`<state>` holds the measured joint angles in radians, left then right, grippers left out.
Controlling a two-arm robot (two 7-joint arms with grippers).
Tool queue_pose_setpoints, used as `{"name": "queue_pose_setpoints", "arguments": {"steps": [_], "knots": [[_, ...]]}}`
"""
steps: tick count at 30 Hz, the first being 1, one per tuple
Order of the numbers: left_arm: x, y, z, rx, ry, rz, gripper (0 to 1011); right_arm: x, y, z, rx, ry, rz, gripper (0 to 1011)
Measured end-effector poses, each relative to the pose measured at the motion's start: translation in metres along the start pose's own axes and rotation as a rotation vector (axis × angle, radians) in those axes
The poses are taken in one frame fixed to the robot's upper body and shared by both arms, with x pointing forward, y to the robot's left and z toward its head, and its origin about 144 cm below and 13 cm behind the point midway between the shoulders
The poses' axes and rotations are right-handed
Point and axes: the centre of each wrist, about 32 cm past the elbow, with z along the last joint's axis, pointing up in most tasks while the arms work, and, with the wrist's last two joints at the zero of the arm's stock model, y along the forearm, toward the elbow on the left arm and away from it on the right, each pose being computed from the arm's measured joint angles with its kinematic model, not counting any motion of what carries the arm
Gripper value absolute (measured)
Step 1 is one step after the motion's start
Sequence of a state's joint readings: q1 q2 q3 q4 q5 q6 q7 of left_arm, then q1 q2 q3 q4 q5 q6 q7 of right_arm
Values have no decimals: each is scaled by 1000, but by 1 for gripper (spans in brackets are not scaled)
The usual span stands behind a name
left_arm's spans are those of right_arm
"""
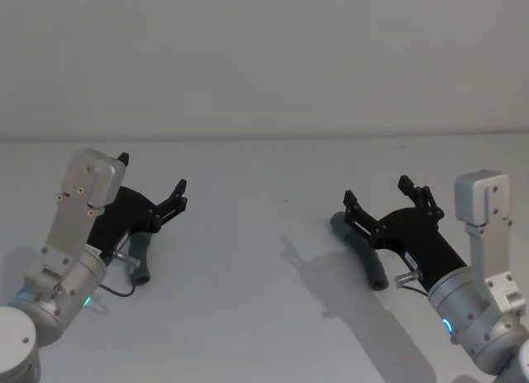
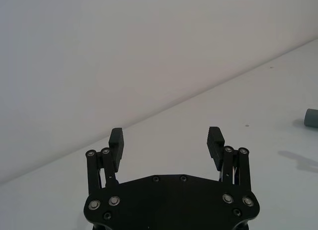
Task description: Use both hands to pick up one end of the pipe from the table, align the ends, and insert them.
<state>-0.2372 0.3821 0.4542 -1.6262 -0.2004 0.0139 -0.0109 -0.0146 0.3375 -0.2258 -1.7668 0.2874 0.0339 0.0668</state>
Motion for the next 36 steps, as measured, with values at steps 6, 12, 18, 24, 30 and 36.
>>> {"name": "queue_pose_setpoints", "arguments": {"steps": [6,12,18,24,30,36], "knots": [[0,0,0,0,0,0,1001,0,0,0,0,0,0,1000],[0,0,0,0,0,0,1001,0,0,0,0,0,0,1000],[0,0,0,0,1,0,1001,0,0,0,0,0,0,1000],[-1,0,1,15,9,5,1001,0,0,0,0,0,0,1000],[-8,-1,4,50,31,30,1001,0,0,0,0,0,0,1000],[-23,-3,10,109,65,86,1001,0,0,0,0,0,0,1000]]}}
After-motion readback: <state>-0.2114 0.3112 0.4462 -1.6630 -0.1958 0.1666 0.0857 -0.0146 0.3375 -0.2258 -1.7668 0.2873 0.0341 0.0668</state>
